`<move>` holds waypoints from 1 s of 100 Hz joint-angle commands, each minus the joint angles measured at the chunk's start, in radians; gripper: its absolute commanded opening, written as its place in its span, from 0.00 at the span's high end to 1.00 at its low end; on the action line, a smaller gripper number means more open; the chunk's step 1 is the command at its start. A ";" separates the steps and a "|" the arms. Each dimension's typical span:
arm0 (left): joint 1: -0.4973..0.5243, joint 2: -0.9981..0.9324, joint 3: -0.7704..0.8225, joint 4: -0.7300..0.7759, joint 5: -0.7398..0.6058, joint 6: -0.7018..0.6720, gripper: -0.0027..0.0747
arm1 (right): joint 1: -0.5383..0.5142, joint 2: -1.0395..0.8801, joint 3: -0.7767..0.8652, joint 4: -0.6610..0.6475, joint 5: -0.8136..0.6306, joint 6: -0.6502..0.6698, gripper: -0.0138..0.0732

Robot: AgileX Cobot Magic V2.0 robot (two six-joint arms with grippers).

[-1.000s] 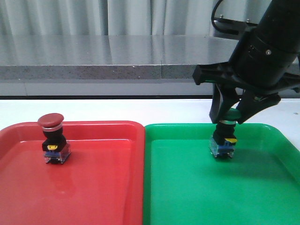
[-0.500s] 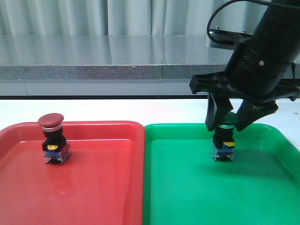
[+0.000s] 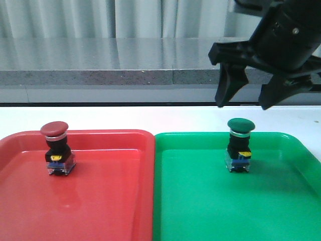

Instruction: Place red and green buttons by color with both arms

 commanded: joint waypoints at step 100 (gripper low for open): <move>0.003 -0.031 0.040 -0.001 -0.076 -0.004 0.99 | -0.126 -1.061 0.399 -0.249 -0.031 -0.001 0.24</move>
